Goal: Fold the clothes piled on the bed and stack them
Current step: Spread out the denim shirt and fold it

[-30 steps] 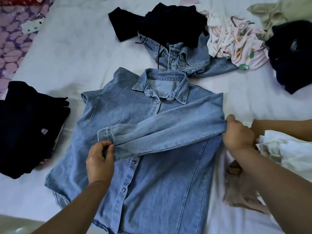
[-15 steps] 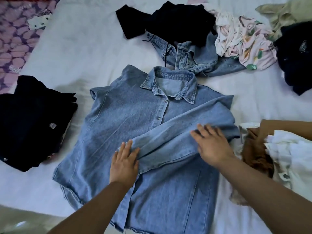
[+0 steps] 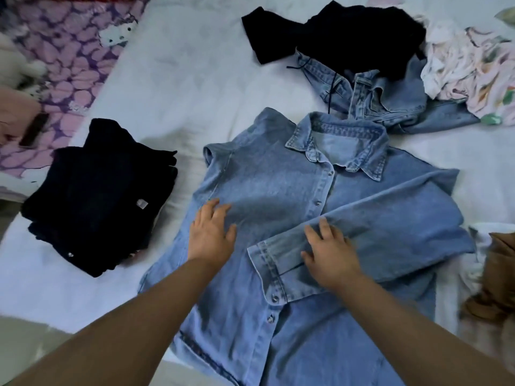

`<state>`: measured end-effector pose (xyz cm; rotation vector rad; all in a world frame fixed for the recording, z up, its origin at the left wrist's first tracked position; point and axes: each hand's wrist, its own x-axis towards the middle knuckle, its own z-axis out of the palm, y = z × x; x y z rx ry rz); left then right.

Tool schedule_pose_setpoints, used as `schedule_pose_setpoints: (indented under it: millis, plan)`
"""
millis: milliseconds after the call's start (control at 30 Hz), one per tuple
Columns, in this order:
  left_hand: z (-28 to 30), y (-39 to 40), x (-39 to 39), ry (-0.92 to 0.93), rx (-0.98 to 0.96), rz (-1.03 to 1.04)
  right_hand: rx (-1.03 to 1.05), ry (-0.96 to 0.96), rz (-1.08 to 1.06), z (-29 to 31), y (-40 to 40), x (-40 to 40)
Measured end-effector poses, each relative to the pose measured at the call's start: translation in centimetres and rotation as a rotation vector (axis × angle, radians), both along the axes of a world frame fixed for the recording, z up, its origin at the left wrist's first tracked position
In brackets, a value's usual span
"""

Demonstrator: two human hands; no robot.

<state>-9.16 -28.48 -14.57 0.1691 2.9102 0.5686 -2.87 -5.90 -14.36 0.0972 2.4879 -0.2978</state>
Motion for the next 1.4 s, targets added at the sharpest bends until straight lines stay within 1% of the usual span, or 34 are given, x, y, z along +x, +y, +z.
schedule_pose_setpoints:
  millis: [133,267,400,467,533,600,667,733,800,833,900,933,1000,1067,1133,1200,1267,1333,1400]
  plan:
    - [-0.9,-1.4,-5.3,-0.051,0.036,0.159,-0.022,-0.030,-0.006,-1.2,-3.1,-1.1]
    - [-1.9,-1.2,-9.3,-0.134,0.230,0.359,-0.086,-0.152,-0.082,-2.6,-4.1,-1.7]
    - [-3.6,-1.0,-12.4,-0.162,0.329,0.578,-0.069,-0.184,-0.085,-3.9,-4.3,-2.3]
    - [-4.3,-0.9,-13.5,-0.185,0.423,0.688,-0.060,-0.209,-0.098,-4.1,-4.5,-2.7]
    - [-4.9,-0.9,-14.0,-0.216,0.479,0.659,-0.060,-0.220,-0.103,-4.3,-4.6,-2.9]
    - [-5.3,-0.9,-14.3,-0.290,0.504,0.599,-0.058,-0.219,-0.103,-4.5,-4.6,-2.8]
    - [-5.0,-0.8,-14.5,-0.351,0.467,0.557,-0.054,-0.214,-0.097,-4.6,-4.5,-2.8]
    - [-4.3,-1.0,-15.1,-0.313,0.374,0.511,-0.060,-0.206,-0.098,-4.5,-4.5,-2.7]
    - [-3.0,-1.2,-16.1,-0.188,0.277,0.534,-0.064,-0.202,-0.101,-4.3,-4.5,-2.7]
    - [-2.2,-1.4,-16.7,-0.129,0.282,0.576,-0.062,-0.202,-0.099,-4.1,-4.5,-2.7]
    - [-0.6,-1.6,-17.8,-0.050,0.463,0.685,-0.058,-0.215,-0.093,-3.7,-4.5,-3.0]
    - [-0.1,-1.8,-18.2,0.011,0.505,0.698,-0.060,-0.225,-0.095,-3.3,-4.5,-3.2]
    - [2.0,-1.7,-18.6,0.138,0.418,0.579,-0.080,-0.221,-0.123,-2.4,-4.3,-3.8]
    - [3.7,-1.8,-18.9,0.272,0.323,0.353,-0.098,-0.165,-0.169,-1.4,-4.1,-4.6]
    - [4.8,-1.5,-18.5,0.341,0.219,0.094,-0.078,-0.073,-0.165,-0.2,-4.1,-5.3]
    - [5.0,-0.6,-17.1,0.357,0.082,-0.159,-0.068,0.000,-0.179,0.9,-4.1,-5.8]
    - [4.9,0.8,-14.8,0.366,-0.006,-0.387,-0.110,0.089,-0.245,2.0,-4.1,-6.2]
    - [4.4,2.3,-11.9,0.329,-0.058,-0.615,-0.163,0.240,-0.361,2.7,-4.0,-6.4]
    - [3.4,3.4,-9.2,0.276,-0.151,-0.774,-0.223,0.419,-0.477,3.2,-3.6,-6.5]
